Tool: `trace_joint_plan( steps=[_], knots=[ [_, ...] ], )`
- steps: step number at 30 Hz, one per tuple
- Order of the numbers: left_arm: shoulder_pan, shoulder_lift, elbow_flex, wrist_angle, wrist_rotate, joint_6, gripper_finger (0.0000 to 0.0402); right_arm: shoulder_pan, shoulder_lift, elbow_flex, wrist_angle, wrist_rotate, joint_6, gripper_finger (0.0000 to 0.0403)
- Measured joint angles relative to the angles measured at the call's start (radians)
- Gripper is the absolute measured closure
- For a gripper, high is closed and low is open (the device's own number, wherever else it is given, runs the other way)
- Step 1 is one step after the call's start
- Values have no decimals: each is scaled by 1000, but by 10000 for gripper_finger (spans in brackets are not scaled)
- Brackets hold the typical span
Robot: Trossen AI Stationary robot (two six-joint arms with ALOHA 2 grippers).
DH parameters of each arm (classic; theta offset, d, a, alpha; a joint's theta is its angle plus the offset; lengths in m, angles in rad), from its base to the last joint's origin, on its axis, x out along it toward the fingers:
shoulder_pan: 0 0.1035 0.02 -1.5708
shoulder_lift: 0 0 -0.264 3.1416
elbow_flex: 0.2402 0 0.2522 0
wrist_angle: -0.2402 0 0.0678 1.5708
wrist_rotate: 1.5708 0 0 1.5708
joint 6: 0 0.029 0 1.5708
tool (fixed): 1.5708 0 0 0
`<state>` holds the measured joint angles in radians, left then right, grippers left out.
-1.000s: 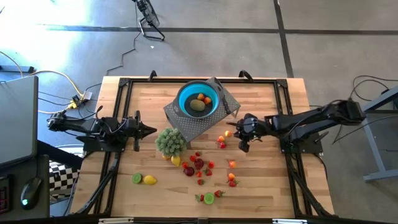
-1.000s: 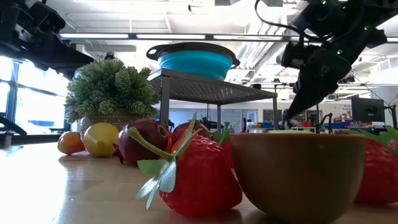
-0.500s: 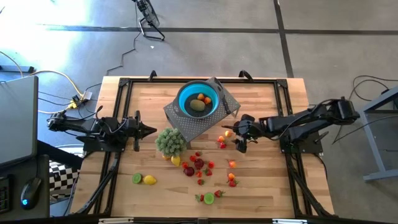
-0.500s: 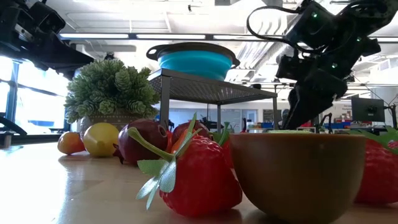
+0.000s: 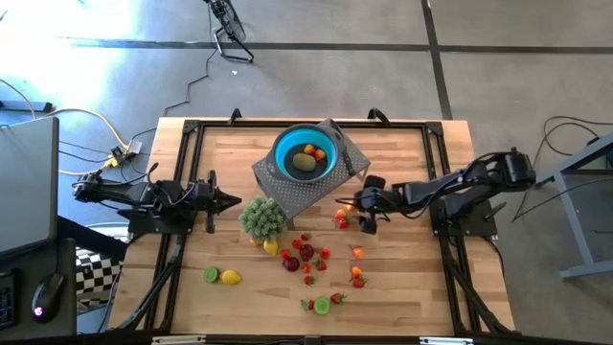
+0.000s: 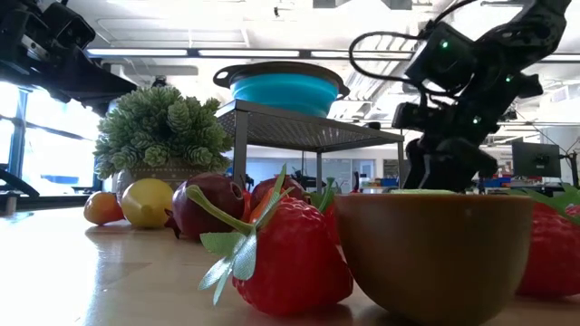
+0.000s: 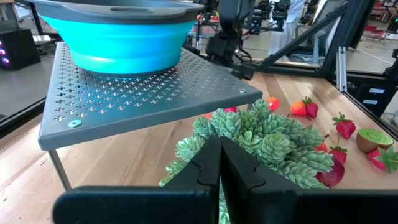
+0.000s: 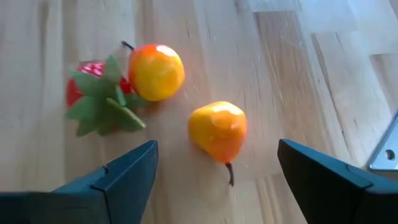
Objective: Pick & Place Fruit
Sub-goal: Put the pear into the blue strainer bowl on the shelf
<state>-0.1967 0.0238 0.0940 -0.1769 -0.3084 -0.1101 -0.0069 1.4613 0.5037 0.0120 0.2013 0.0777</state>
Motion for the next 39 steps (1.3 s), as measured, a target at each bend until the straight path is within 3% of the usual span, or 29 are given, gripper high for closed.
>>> trace_joint_plan(
  steps=[12,18,39],
  knots=[
    [0,0,0,-1,0,0,401,-50,53,0,96,-81,-29,83],
    [0,0,0,-3,0,0,401,-72,53,0,89,-128,-28,117],
    [0,0,0,-4,0,0,401,-75,53,0,90,-122,-26,224]
  ],
)
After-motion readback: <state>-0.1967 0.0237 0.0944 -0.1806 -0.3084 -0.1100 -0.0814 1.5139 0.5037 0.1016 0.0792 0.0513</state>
